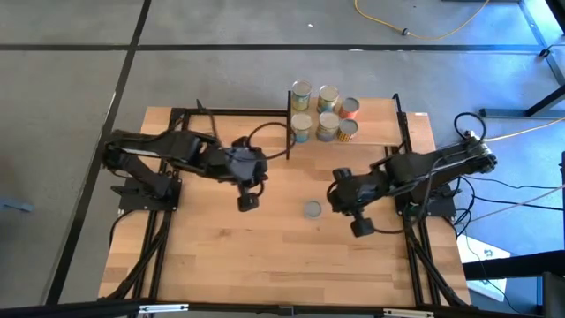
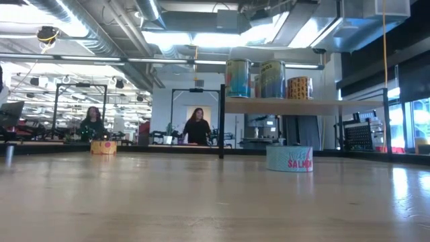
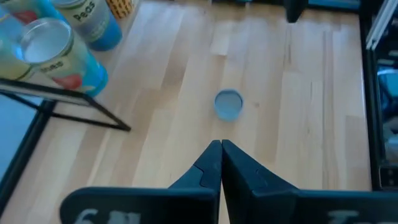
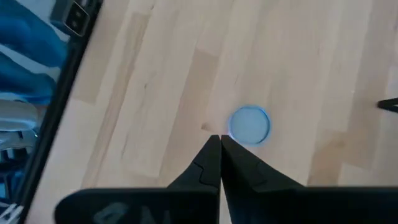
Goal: Pick and place cans onto a shelf
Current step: Put the canned tuna on the shelf
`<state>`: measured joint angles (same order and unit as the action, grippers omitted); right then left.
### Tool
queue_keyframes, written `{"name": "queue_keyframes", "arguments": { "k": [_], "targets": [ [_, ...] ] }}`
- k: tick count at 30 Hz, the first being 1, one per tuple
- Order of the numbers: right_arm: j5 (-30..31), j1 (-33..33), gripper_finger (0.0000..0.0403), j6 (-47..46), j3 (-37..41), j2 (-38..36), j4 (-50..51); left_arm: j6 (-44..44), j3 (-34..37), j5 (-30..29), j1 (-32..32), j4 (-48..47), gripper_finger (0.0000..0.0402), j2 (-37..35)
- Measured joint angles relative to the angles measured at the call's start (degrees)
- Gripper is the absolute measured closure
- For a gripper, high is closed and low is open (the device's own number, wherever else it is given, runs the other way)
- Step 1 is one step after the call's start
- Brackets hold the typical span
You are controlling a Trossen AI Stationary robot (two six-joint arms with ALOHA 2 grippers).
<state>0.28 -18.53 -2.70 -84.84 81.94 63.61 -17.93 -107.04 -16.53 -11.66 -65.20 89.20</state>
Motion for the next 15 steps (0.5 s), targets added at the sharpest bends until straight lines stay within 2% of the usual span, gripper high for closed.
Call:
{"name": "queue_keyframes", "arguments": {
  "k": [5, 15],
  "targets": [
    [0.1, 0.0, 0.0385, -0.4, 5.6, 1.5, -3.7, -0.3, 0.0, -2.7, -2.6, -1.4, 0.0401, -2.2],
    [6.1, 0.7, 0.0312, -2.5, 11.0, 8.1, -8.6, -3.0, 0.0, -5.4, -4.0, -8.2, 0.0401, -3.1]
  ]
}}
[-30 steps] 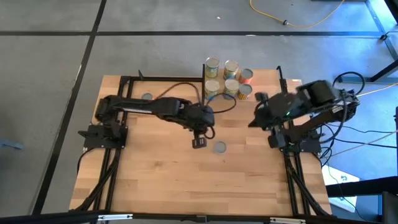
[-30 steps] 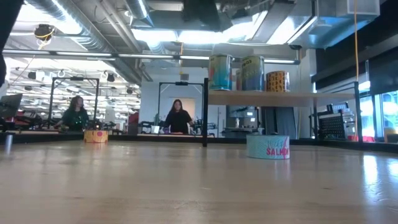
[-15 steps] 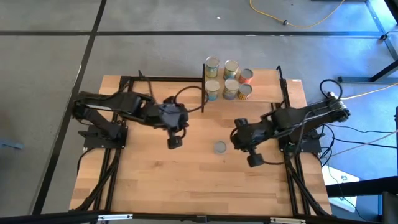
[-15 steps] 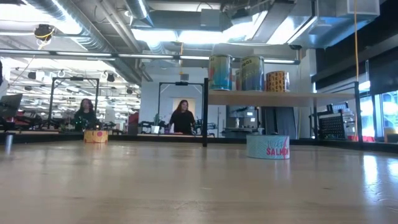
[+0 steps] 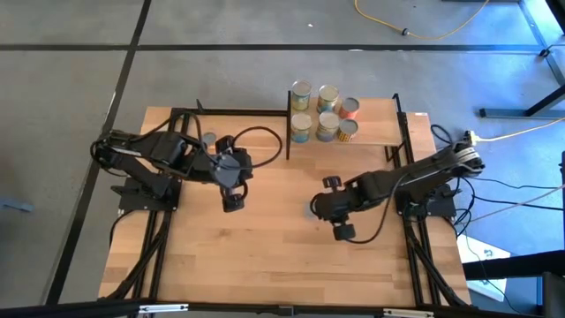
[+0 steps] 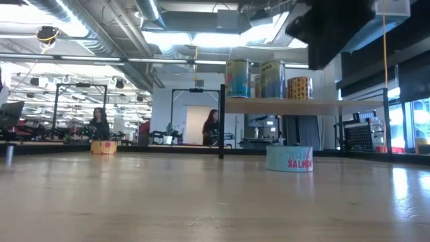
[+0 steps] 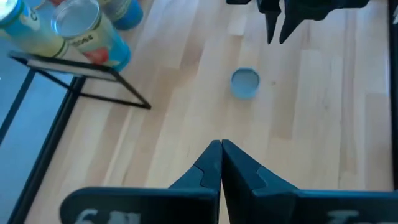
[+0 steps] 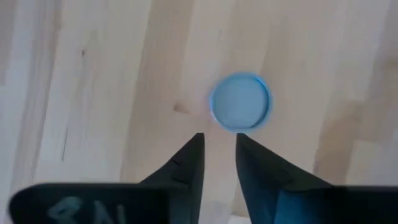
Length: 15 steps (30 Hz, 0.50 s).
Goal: Pick and place cans onto a shelf
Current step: Put the canned tuna on the shelf
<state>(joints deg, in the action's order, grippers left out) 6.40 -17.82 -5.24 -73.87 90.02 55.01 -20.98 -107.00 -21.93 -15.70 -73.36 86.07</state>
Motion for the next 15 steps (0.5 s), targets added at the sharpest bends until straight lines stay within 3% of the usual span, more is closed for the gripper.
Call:
{"name": "queue_keyframes", "arguments": {
  "k": [15],
  "targets": [
    [-4.6, 1.7, 0.0312, 6.0, 0.2, 15.1, -5.5, 0.1, 0.0, 0.0, 0.0, -2.2, 0.0401, 0.0]
  ]
}}
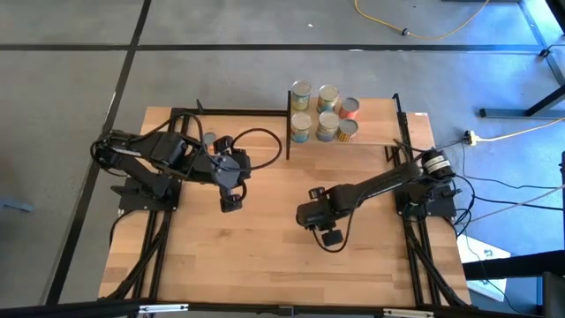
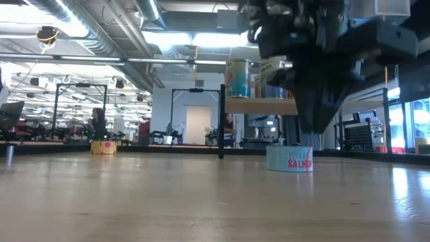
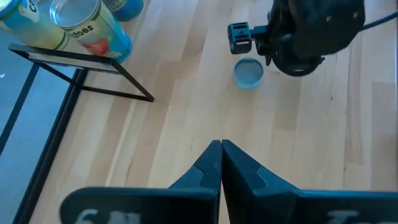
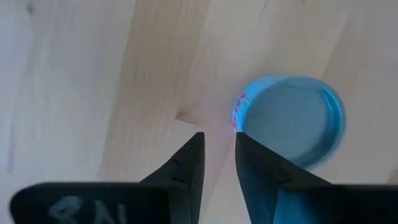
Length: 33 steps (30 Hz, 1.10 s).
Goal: Pick and place cans onto a shelf
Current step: Put the canned tuna on the shelf
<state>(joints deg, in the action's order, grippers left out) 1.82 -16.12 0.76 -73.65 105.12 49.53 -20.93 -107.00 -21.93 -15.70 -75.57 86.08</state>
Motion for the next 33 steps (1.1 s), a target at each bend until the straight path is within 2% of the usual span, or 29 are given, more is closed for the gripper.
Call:
{"name": "queue_keyframes", "arguments": {
  "k": [3, 8, 14, 18, 26, 33],
  "targets": [
    [0.2, 0.1, 0.0312, 1.5, 0.0, 1.6, -0.8, 0.0, 0.0, 0.0, 0.0, -0.1, 0.0401, 0.0],
    [4.1, 0.2, 0.0312, 1.3, 0.0, 2.5, -1.1, 0.0, 0.0, 0.0, 0.0, -0.4, 0.0401, 0.0],
    [3.2, 1.0, 0.0312, -0.5, 0.0, 2.5, -4.1, 0.5, 0.0, 0.1, 0.0, -0.6, 0.0401, 0.0],
    [-1.2, 2.1, 0.0312, -1.9, 0.0, 2.5, -6.9, 0.5, 0.0, 0.1, 0.0, -1.0, 0.0401, 0.0],
    [0.5, 3.6, 0.0312, -3.8, 0.0, 2.5, -7.2, 0.5, 0.0, 0.2, 0.0, -1.0, 0.0401, 0.0],
    [0.5, 4.0, 0.0312, -9.4, 0.0, 2.8, -4.7, 0.5, 0.0, 0.2, -0.2, -1.1, 0.0401, 0.0]
  ]
}}
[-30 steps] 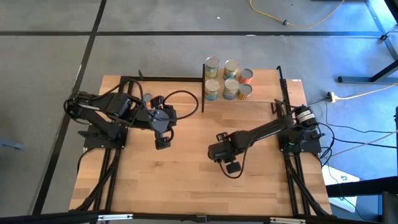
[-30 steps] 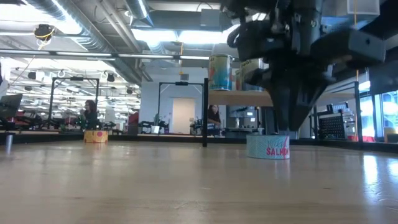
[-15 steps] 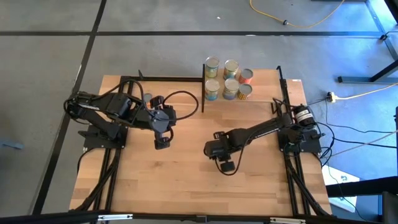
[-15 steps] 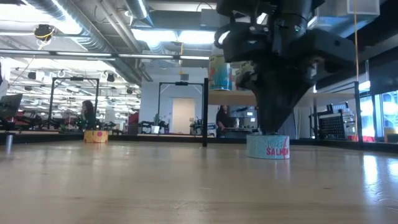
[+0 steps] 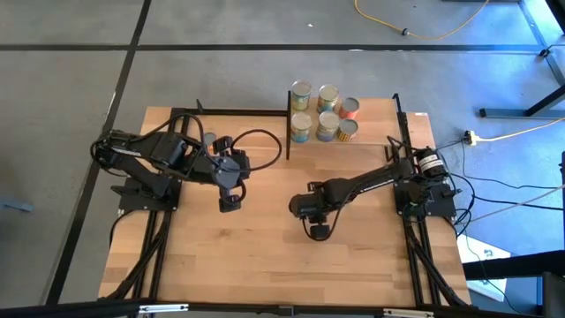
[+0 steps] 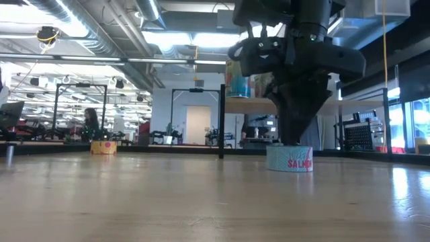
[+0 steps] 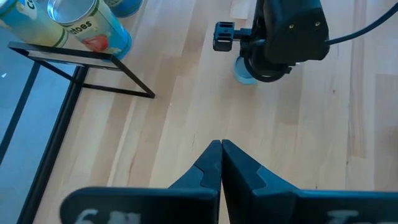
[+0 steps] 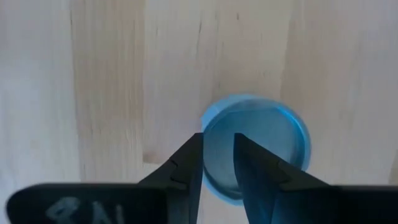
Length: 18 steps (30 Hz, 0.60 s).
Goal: Pick and place cans onto a shelf
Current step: Put the canned tuna on the shelf
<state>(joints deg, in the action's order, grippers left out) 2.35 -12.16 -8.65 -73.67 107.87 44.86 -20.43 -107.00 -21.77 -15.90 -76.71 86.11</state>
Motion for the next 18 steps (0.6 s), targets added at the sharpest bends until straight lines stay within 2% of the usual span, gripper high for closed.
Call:
{"name": "queue_keyframes", "arguments": {
  "k": [7, 18],
  "targets": [
    [-2.9, 0.0, 0.0312, -1.3, 0.0, 1.5, -0.6, 0.0, 0.0, 0.0, 0.0, -0.1, 0.0401, 0.0],
    [-2.1, 0.3, 0.0312, -1.1, 0.0, 1.6, -1.2, 0.0, -0.1, -0.1, 0.0, -0.4, 0.0401, 0.0]
  ]
}}
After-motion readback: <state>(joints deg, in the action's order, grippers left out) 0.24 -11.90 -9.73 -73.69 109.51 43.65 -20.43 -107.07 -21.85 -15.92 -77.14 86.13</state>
